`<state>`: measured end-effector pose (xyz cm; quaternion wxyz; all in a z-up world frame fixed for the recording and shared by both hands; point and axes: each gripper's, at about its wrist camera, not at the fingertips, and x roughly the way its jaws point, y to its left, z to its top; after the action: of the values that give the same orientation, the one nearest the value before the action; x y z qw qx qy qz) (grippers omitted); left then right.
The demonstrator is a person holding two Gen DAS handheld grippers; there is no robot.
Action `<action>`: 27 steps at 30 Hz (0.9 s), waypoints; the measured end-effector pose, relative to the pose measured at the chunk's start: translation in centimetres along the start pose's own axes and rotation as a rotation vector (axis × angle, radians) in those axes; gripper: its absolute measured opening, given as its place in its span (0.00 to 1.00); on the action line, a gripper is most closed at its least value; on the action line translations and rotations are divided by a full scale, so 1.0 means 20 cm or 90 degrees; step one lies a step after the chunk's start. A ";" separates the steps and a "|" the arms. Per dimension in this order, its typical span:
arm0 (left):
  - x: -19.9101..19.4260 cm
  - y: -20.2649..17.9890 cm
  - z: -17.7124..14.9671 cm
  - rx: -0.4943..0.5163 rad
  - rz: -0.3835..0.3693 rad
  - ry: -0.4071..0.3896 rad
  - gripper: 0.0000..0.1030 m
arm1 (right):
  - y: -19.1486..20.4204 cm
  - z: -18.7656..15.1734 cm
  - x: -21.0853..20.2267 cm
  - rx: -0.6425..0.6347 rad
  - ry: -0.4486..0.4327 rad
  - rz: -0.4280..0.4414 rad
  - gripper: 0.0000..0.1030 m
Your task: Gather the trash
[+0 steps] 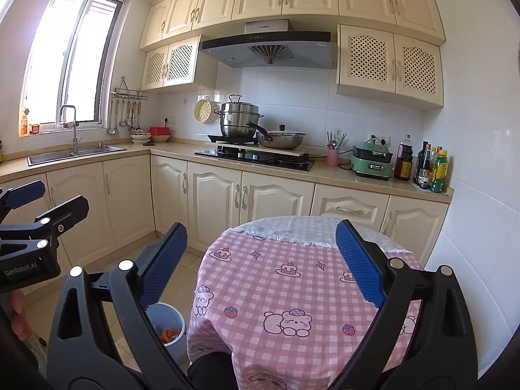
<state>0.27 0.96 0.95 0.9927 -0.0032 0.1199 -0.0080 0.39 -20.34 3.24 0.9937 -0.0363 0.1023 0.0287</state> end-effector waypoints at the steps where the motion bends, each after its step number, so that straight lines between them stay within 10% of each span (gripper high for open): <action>1: 0.00 0.00 0.00 0.001 0.000 0.000 0.92 | 0.00 0.00 0.00 0.000 0.000 0.000 0.89; 27: 0.01 -0.01 -0.02 0.004 -0.003 0.007 0.92 | -0.02 -0.03 0.02 -0.002 0.006 0.001 0.89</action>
<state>0.28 0.73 0.44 0.9920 0.0000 0.1255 -0.0108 0.66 -20.82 2.69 0.9931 -0.0380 0.1070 0.0293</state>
